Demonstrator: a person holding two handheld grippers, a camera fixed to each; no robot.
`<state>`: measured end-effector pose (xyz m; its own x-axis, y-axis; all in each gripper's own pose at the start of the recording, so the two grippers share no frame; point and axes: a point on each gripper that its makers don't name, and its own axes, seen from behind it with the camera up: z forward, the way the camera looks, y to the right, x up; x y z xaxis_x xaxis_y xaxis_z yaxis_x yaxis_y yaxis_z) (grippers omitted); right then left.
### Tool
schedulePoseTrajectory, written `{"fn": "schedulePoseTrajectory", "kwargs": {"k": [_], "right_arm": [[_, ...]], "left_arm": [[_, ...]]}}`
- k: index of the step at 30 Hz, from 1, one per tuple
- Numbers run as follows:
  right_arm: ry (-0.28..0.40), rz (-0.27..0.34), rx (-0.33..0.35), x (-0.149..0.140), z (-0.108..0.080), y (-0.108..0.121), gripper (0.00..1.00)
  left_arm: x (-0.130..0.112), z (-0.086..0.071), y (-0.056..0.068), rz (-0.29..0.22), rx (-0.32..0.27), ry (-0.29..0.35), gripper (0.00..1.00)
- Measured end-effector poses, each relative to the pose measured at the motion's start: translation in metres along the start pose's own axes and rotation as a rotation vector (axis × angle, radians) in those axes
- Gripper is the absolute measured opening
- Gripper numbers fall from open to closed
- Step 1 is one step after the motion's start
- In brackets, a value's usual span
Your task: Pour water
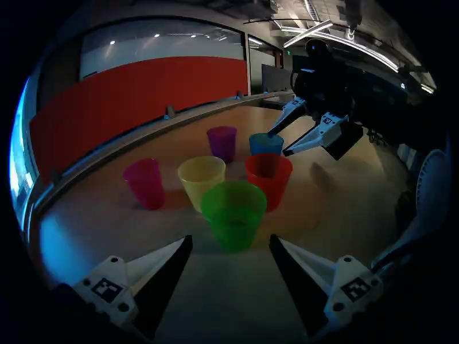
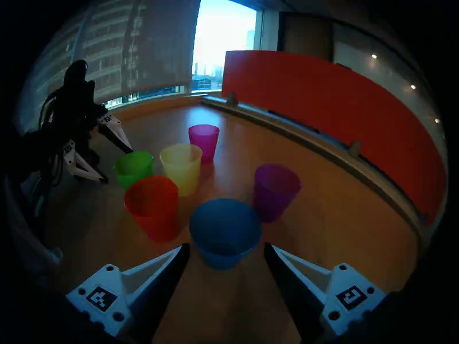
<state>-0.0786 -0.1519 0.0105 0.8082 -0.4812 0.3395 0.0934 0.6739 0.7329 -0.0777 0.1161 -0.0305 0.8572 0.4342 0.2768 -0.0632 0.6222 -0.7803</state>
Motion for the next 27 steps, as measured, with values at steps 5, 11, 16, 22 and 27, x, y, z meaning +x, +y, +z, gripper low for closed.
{"fn": "schedulePoseTrajectory", "kwargs": {"k": [5,11,16,22,27], "right_arm": [[0.013,0.014,-0.013,-0.004,-0.014,0.000,1.00],[0.028,0.047,-0.039,-0.009,-0.028,0.004,1.00],[0.050,0.071,-0.080,-0.010,-0.033,0.012,1.00],[0.093,0.102,-0.140,-0.002,-0.042,0.018,1.00],[0.162,0.131,-0.222,0.012,-0.054,0.031,1.00]], "left_arm": [[-0.002,-0.012,-0.008,-0.013,0.036,0.013,1.00],[-0.004,-0.028,-0.020,-0.043,0.086,0.031,1.00],[0.001,-0.038,-0.035,-0.070,0.136,0.066,1.00],[0.008,-0.053,-0.054,-0.104,0.209,0.118,1.00],[0.018,-0.071,-0.077,-0.121,0.306,0.174,1.00]]}}
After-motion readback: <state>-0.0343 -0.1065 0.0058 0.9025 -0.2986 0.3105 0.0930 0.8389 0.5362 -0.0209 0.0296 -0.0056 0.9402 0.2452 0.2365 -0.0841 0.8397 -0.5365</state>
